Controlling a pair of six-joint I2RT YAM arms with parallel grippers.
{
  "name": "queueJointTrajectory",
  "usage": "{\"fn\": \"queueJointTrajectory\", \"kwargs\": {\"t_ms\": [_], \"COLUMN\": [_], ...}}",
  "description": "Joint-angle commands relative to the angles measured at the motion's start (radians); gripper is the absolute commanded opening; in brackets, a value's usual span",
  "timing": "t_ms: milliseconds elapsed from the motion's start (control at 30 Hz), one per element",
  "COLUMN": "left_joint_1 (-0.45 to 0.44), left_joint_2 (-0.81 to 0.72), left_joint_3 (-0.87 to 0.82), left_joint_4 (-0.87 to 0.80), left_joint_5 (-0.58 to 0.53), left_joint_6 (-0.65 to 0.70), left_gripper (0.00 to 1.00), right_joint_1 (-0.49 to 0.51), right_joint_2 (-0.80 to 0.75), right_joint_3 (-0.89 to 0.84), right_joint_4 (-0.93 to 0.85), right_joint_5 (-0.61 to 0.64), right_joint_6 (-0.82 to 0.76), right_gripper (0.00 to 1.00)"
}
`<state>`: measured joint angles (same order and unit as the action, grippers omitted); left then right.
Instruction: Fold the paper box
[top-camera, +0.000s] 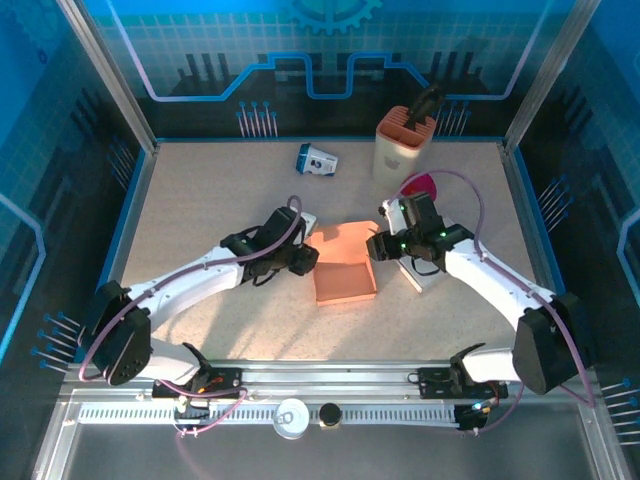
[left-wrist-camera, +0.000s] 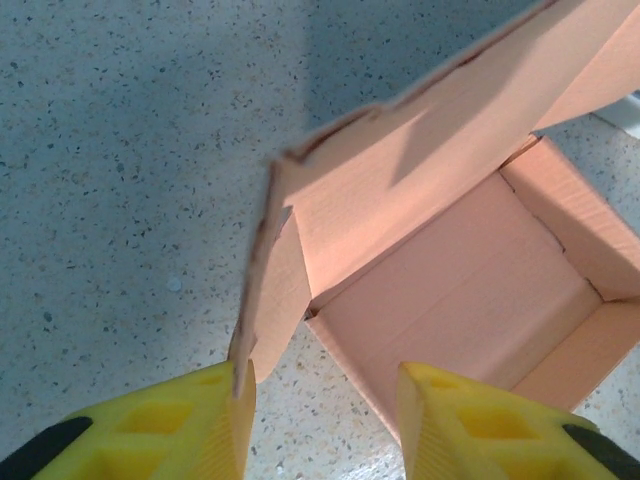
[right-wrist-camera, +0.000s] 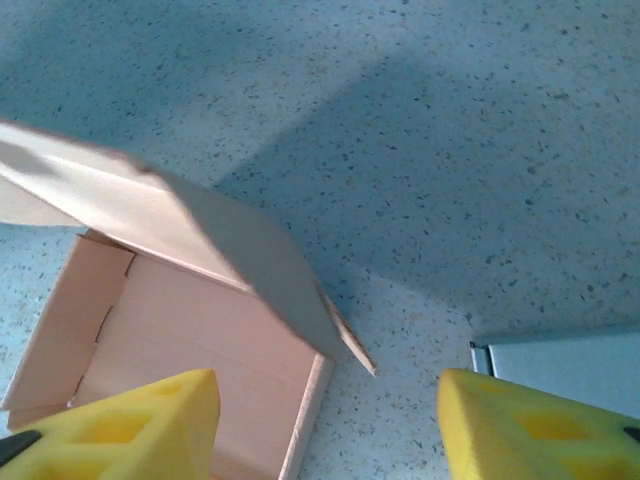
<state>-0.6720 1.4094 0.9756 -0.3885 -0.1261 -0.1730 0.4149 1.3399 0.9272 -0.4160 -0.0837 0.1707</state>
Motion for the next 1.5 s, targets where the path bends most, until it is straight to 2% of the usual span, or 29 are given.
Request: {"fn": "queueJointTrajectory", "kwargs": {"t_ms": [0, 167, 267, 367, 567, 800, 833, 933, 1067, 1133, 1200, 1333, 1467], "left_joint_1": [0.009, 0.008, 0.008, 0.008, 0.008, 0.009, 0.008, 0.008, 0.016, 0.055, 0.104, 0.175, 0.206], "left_joint_2": [0.033, 0.05, 0.055, 0.06, 0.071, 0.075, 0.072, 0.045, -0.044, -0.085, -0.094, -0.076, -0.016], "left_joint_3": [0.048, 0.066, 0.066, 0.066, 0.075, 0.087, 0.088, 0.092, 0.038, 0.0, -0.016, -0.015, 0.005], "left_joint_4": [-0.025, -0.029, -0.027, -0.021, -0.023, -0.027, -0.033, -0.067, -0.074, -0.044, -0.027, 0.021, 0.073], "left_joint_5": [-0.01, -0.022, -0.027, -0.024, -0.03, -0.037, -0.046, -0.09, -0.156, -0.101, -0.011, 0.096, 0.223], "left_joint_6": [0.023, 0.024, 0.021, 0.022, 0.021, 0.016, 0.016, 0.013, 0.023, 0.03, 0.043, 0.091, 0.164], "left_gripper": [0.38, 0.33, 0.32, 0.24, 0.16, 0.12, 0.12, 0.34, 0.49, 0.54, 0.55, 0.57, 0.56], "right_joint_1": [-0.012, -0.012, -0.014, -0.014, -0.014, -0.013, -0.013, -0.013, -0.013, -0.013, -0.013, -0.012, -0.012], "right_joint_2": [0.036, 0.086, 0.096, 0.097, 0.088, 0.071, 0.069, 0.069, 0.065, 0.064, 0.068, 0.071, 0.071], "right_joint_3": [0.064, 0.079, 0.075, 0.075, 0.075, 0.076, 0.074, 0.072, 0.07, 0.071, 0.074, 0.076, 0.08], "right_joint_4": [-0.023, -0.014, -0.004, 0.006, 0.009, -0.004, -0.004, -0.006, -0.004, -0.004, -0.009, -0.01, -0.01], "right_joint_5": [-0.038, -0.057, -0.054, -0.054, -0.038, -0.032, -0.031, -0.021, -0.021, -0.021, -0.02, -0.022, -0.024], "right_joint_6": [-0.048, -0.054, -0.049, -0.041, -0.032, -0.03, -0.03, -0.03, -0.037, -0.041, -0.046, -0.052, -0.061], "right_gripper": [0.55, 0.43, 0.39, 0.35, 0.25, 0.17, 0.17, 0.15, 0.13, 0.12, 0.1, 0.08, 0.06]}}
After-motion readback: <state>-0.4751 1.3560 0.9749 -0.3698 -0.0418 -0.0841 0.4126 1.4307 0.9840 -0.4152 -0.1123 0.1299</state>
